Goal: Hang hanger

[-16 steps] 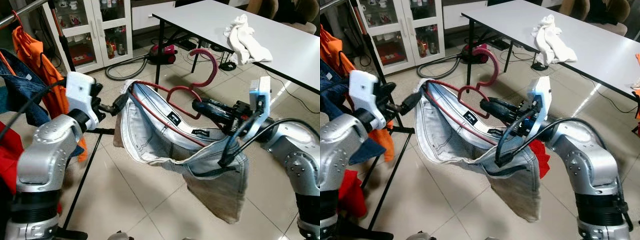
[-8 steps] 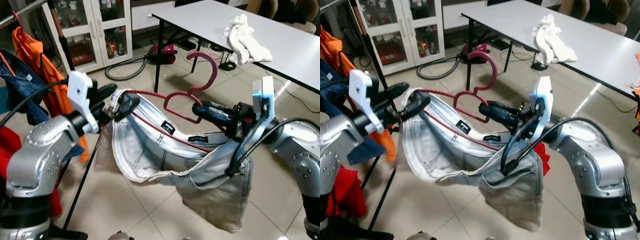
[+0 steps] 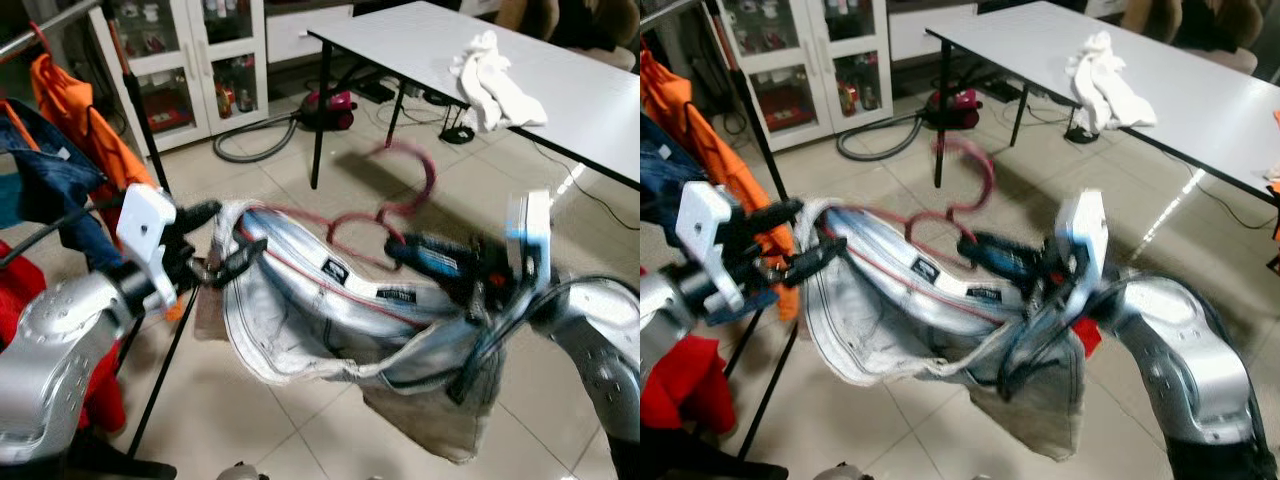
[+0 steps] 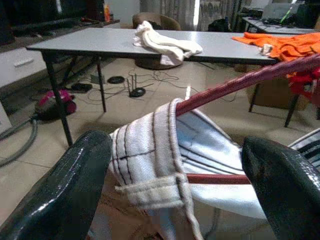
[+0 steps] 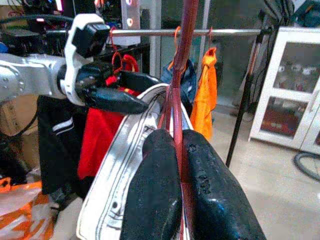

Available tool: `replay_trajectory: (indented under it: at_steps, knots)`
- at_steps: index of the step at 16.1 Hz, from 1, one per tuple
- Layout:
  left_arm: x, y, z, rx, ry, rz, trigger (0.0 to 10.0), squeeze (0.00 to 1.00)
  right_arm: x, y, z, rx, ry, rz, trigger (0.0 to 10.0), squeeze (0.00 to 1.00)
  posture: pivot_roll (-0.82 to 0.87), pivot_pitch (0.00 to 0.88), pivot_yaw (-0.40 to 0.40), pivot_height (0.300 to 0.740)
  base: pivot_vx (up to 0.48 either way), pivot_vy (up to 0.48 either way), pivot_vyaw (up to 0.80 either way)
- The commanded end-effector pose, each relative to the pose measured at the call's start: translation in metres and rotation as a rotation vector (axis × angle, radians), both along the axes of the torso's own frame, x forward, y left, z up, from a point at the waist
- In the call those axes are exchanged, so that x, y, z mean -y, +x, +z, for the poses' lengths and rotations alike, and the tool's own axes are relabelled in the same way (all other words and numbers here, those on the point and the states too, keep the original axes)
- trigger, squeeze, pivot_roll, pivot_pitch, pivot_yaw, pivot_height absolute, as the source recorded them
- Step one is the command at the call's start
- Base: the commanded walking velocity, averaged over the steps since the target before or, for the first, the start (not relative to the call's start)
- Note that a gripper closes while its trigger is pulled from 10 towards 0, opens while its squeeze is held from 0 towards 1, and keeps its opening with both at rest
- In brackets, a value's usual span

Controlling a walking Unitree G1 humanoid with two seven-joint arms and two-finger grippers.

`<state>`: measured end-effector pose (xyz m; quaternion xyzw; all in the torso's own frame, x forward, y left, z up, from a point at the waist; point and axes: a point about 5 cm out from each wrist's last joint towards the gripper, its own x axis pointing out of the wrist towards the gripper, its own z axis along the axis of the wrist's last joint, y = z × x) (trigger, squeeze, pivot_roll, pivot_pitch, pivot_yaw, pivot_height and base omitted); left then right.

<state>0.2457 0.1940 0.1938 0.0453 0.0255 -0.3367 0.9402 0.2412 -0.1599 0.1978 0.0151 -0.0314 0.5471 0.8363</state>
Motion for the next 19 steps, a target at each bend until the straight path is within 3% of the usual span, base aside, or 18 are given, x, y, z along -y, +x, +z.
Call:
replay_trajectory:
  at_steps: [1, 4, 7, 10, 14, 19]
  knots:
    - [0.000, -0.006, 0.004, 0.007, -0.001, 0.001, 10.0, 0.00, -0.001, -0.007, 0.014, 0.077, 0.013, 0.031, 10.0, 0.00, -0.05, 0.000, -0.046, 0.740, 0.000, 0.000, 0.00]
    - [-0.005, -0.011, -0.001, -0.001, -0.008, 0.043, 10.0, 0.00, 0.001, -0.013, 0.009, 0.051, 0.015, 0.034, 10.0, 0.00, -0.04, 0.000, -0.049, 0.740, 0.000, 0.000, 0.00]
    - [0.012, -0.003, -0.018, 0.019, 0.003, 0.059, 10.0, 0.00, -0.003, -0.014, -0.009, 0.040, -0.039, 0.019, 10.0, 0.00, -0.06, 0.000, -0.046, 0.740, 0.000, 0.000, 0.00]
    - [0.017, -0.009, -0.029, -0.025, 0.014, 0.019, 10.0, 0.00, -0.003, -0.015, -0.023, 0.017, -0.090, 0.020, 10.0, 0.00, -0.06, 0.000, -0.049, 0.740, 0.000, 0.000, 0.00]
    - [0.008, -0.013, -0.037, -0.052, 0.024, 0.070, 10.0, 0.00, -0.003, -0.012, -0.021, 0.023, -0.071, 0.015, 10.0, 0.00, -0.06, 0.000, -0.057, 0.740, 0.000, 0.000, 0.00]
    - [0.008, -0.005, -0.038, -0.037, 0.036, 0.057, 10.0, 0.00, -0.004, -0.007, -0.023, 0.031, -0.068, 0.014, 10.0, 0.00, -0.04, 0.000, -0.047, 0.740, 0.000, 0.000, 0.00]
